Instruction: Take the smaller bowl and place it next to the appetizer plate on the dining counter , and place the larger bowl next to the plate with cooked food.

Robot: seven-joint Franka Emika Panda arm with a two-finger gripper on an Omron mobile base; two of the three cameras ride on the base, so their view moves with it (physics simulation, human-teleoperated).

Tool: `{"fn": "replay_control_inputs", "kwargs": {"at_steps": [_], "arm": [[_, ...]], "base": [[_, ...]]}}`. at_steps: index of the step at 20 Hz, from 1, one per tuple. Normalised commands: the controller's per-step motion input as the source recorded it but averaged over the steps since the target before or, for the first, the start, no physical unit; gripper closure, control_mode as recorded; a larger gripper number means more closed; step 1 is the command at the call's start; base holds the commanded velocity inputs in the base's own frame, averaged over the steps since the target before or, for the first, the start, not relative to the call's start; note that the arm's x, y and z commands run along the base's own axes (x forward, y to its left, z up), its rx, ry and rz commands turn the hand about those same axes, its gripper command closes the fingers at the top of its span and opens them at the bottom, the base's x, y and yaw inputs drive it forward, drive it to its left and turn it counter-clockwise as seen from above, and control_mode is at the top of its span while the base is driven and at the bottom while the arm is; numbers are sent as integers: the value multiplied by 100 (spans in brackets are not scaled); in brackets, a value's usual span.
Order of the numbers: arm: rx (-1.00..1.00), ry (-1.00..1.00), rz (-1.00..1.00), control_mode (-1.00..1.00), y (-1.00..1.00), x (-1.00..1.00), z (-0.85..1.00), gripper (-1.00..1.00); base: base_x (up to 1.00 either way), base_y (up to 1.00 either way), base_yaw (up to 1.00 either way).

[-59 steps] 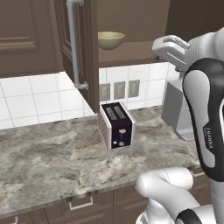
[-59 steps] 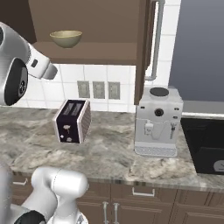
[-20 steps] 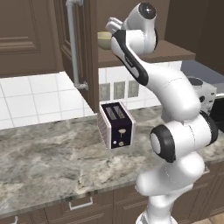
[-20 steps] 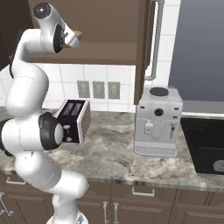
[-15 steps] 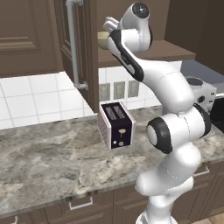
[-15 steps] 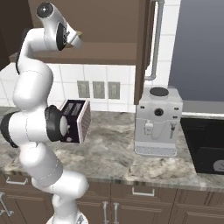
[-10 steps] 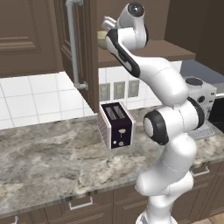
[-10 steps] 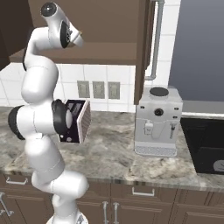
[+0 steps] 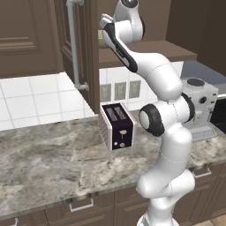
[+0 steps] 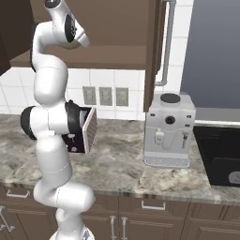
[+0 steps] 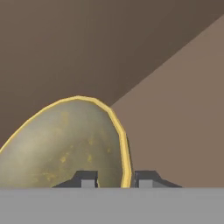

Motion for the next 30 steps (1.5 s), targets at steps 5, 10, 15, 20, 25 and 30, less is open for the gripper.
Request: {"fn": "replay_control_inputs", "kwargs": {"at_steps": [5, 10, 15, 20, 25, 30], "arm": [[0, -1, 0, -100, 0, -6, -6, 100], [-1, -7, -7, -100, -11, -40, -29, 100], [0, -4, -13, -100, -59, -86, -2, 100], [0, -11, -10, -100, -53, -100, -6, 100], [1, -18, -4, -100, -5, -100, -3, 100], [0, -5, 0, -100, -12, -100, 0, 100]], "base": [[0, 0, 0], [0, 0, 0], [0, 0, 0], [0, 0, 0], [0, 0, 0], [0, 0, 0]]}}
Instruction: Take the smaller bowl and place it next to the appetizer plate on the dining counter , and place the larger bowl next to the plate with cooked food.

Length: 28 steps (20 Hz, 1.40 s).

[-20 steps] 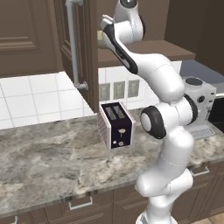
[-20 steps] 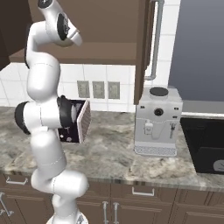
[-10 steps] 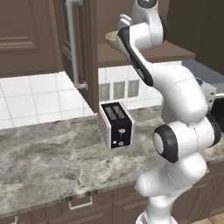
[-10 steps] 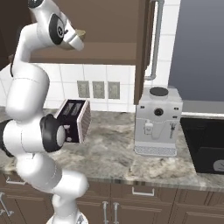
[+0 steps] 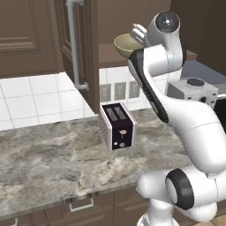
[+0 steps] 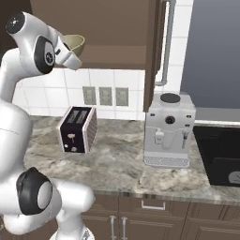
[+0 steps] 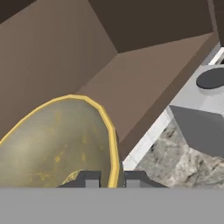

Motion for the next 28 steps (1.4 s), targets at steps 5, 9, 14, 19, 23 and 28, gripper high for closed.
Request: {"fn": "replay_control_inputs", "kwargs": {"at_steps": [5, 9, 14, 19, 23, 28], "arm": [[2, 0, 0, -100, -9, -97, 13, 100], [2, 0, 0, -100, -3, -95, 9, 100], [1, 0, 0, -100, -12, -99, 0, 100], [2, 0, 0, -100, -13, -100, 0, 100], [1, 0, 0, 100, -6, -50, 0, 100], [0, 0, 0, 100, 0, 0, 0, 100]], "base": [[0, 0, 0], [0, 0, 0], [0, 0, 0], [0, 0, 0], [-50, -8, 0], [-100, -18, 0]]}}
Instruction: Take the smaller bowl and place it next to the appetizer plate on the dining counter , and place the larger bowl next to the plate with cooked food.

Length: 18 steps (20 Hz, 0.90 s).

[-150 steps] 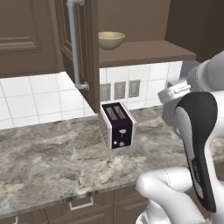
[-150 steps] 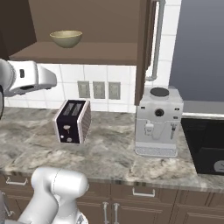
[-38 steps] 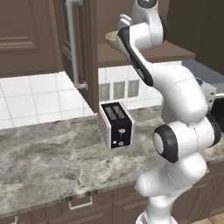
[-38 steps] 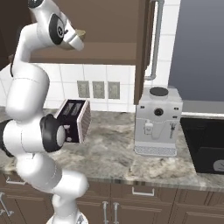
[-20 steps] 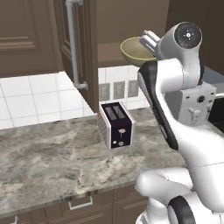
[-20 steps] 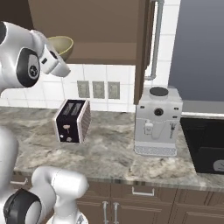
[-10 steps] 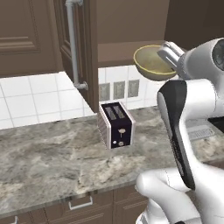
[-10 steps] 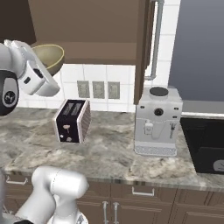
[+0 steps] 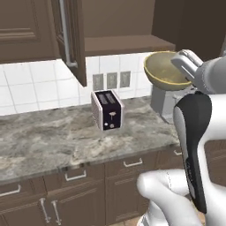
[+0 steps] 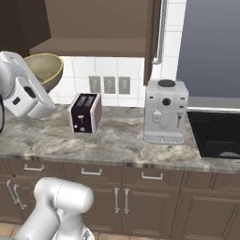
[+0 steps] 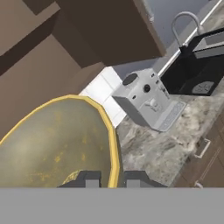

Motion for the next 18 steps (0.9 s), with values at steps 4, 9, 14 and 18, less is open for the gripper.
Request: {"fn": "replay_control_inputs", "kwargs": {"at_steps": [4, 9, 14, 18], "arm": [[0, 0, 0, 100, 0, 0, 0, 100], [0, 0, 0, 100, 0, 0, 0, 100], [0, 0, 0, 100, 0, 0, 0, 100], [0, 0, 0, 100, 0, 0, 0, 100]], "base": [[-100, -7, 0], [-100, 0, 2], [-100, 0, 1], [-100, -1, 0]]}}
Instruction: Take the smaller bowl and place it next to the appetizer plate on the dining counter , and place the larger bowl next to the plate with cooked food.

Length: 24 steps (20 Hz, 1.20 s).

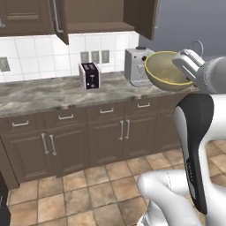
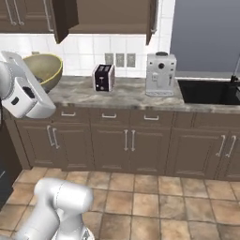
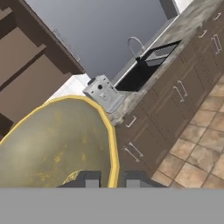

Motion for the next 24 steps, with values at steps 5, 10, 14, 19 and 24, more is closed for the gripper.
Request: {"fn": "replay_control_inputs", "kwargs": {"at_steps": [5, 10, 14, 19, 24], "arm": [[0, 0, 0, 100, 0, 0, 0, 100], [0, 0, 0, 100, 0, 0, 0, 100], [0, 0, 0, 100, 0, 0, 0, 100], [0, 0, 0, 100, 0, 0, 0, 100], [0, 0, 0, 100, 0, 0, 0, 100]], "base": [[-100, -2, 0], [-100, -6, 0], [-100, -19, 0], [-100, -27, 0], [-100, -30, 0]]}}
